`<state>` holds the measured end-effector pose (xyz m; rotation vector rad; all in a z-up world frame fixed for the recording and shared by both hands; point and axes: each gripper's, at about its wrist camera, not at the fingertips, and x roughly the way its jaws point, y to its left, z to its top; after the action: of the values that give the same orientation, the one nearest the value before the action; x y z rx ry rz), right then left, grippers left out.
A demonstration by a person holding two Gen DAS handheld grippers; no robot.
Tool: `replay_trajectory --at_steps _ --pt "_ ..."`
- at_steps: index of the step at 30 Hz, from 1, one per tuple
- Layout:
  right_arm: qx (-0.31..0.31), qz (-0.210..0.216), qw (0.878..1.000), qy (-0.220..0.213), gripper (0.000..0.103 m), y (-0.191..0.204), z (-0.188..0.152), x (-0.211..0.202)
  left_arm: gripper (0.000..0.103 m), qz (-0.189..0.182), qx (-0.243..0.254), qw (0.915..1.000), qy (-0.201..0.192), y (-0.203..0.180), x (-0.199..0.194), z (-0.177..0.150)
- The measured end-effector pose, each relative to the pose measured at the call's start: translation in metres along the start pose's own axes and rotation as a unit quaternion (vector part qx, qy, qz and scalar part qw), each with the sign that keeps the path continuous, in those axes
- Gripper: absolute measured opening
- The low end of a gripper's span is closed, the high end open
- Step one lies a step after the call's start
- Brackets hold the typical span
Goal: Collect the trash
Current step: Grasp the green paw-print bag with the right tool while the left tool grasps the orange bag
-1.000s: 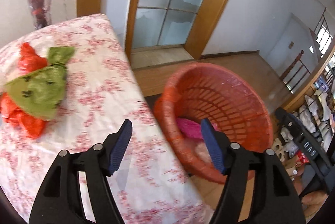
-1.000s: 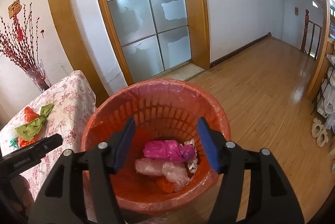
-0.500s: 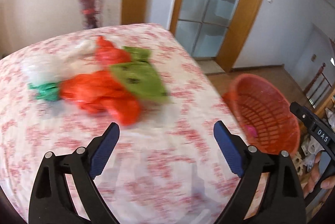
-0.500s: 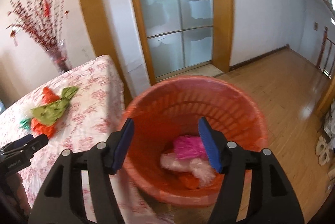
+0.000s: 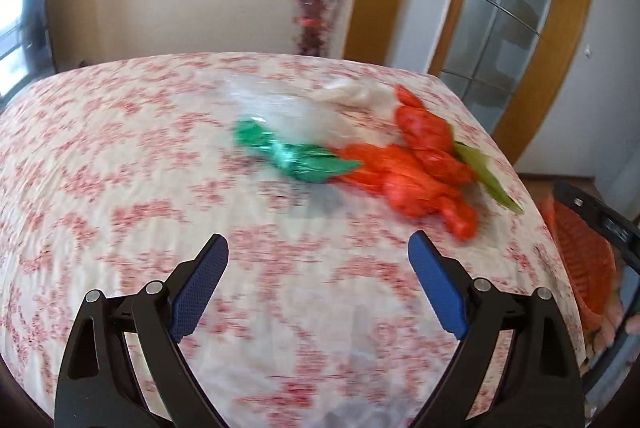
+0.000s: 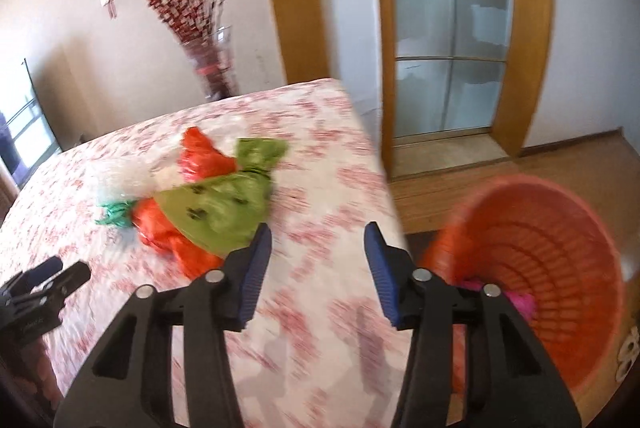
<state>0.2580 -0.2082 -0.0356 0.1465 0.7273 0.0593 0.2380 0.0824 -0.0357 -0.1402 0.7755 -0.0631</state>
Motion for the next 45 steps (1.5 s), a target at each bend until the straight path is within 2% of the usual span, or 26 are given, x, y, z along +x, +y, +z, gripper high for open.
replay_trajectory --at_steps 5,11,16,20,23,34,40,45 --pt "0.000 0.006 1.000 0.025 0.033 0.027 0.028 0.049 0.090 0.006 -0.020 0.9997 -0.010 0.026 -0.003 0.004" --pt "0.038 0.025 0.996 0.074 0.033 0.035 0.049 0.106 0.090 0.005 -0.044 0.9989 -0.010 0.052 0.001 0.008" --pt "0.030 0.018 0.994 0.105 0.035 0.040 0.040 0.126 0.090 0.007 -0.055 0.9985 -0.004 0.065 0.006 0.005" --pt "-0.001 0.008 0.996 0.093 0.033 0.043 0.029 0.117 0.090 0.007 -0.062 0.9980 0.002 0.072 0.010 0.003" --pt "-0.021 0.000 0.996 0.089 0.026 0.041 0.019 0.107 0.090 0.005 -0.066 0.9978 0.005 0.074 0.012 0.001" --pt "-0.029 -0.009 0.996 0.081 0.024 0.016 -0.006 0.073 0.090 0.000 -0.061 0.9980 0.012 0.064 0.017 0.001" --pt "-0.024 -0.013 0.997 0.076 0.018 0.000 -0.018 0.057 0.090 -0.017 -0.042 0.9989 0.013 0.038 0.018 0.005" --pt "0.001 -0.005 0.998 0.067 0.018 -0.018 -0.018 0.043 0.090 -0.048 -0.026 0.9985 0.002 -0.003 0.018 0.025"
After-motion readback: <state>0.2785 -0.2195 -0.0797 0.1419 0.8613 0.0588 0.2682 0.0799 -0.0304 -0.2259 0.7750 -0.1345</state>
